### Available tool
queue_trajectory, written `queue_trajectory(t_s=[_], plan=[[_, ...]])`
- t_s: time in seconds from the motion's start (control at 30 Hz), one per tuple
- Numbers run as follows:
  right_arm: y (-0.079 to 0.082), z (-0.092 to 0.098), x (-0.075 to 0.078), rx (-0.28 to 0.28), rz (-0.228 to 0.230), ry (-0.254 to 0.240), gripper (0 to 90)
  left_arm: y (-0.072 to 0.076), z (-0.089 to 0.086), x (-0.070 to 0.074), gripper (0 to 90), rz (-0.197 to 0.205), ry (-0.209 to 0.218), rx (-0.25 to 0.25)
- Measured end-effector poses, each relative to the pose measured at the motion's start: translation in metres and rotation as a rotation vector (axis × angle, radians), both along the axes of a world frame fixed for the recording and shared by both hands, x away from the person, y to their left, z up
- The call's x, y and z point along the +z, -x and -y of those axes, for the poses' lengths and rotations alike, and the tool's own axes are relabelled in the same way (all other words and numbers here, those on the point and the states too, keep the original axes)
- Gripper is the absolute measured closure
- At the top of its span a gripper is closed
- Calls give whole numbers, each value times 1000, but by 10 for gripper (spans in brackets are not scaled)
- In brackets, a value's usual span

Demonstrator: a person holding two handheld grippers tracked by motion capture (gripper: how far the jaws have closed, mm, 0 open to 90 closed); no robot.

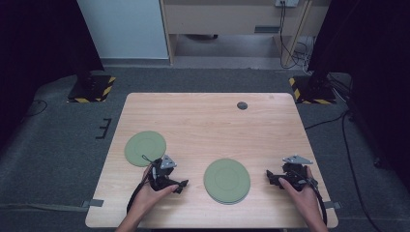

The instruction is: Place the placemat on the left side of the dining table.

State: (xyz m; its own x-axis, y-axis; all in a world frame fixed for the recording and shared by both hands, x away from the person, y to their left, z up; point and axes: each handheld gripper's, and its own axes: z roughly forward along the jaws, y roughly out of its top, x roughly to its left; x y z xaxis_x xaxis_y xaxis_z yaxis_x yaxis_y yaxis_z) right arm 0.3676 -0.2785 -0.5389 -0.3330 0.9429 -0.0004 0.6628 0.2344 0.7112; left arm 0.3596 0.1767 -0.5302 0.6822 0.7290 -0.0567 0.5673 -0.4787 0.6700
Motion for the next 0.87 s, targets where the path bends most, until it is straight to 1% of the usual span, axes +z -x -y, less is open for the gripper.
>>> queue_trajectory(t_s=[0.13,0.2,0.3,0.4,0.87], plan=[[0,0,0,0,0,0,26,0,-1,-1,30,6,9,4],[0,0,0,0,0,0,26,1,0,-2,21,18,7,3],[0,0,0,1,1,1,26,2,3,-4,12,47,-17,-3],[0,0,0,1,0,0,26,2,3,-6,0,59,-9,-6],[2,-1,0,6,-1,-1,26,3,3,-6,0,61,-11,4]])
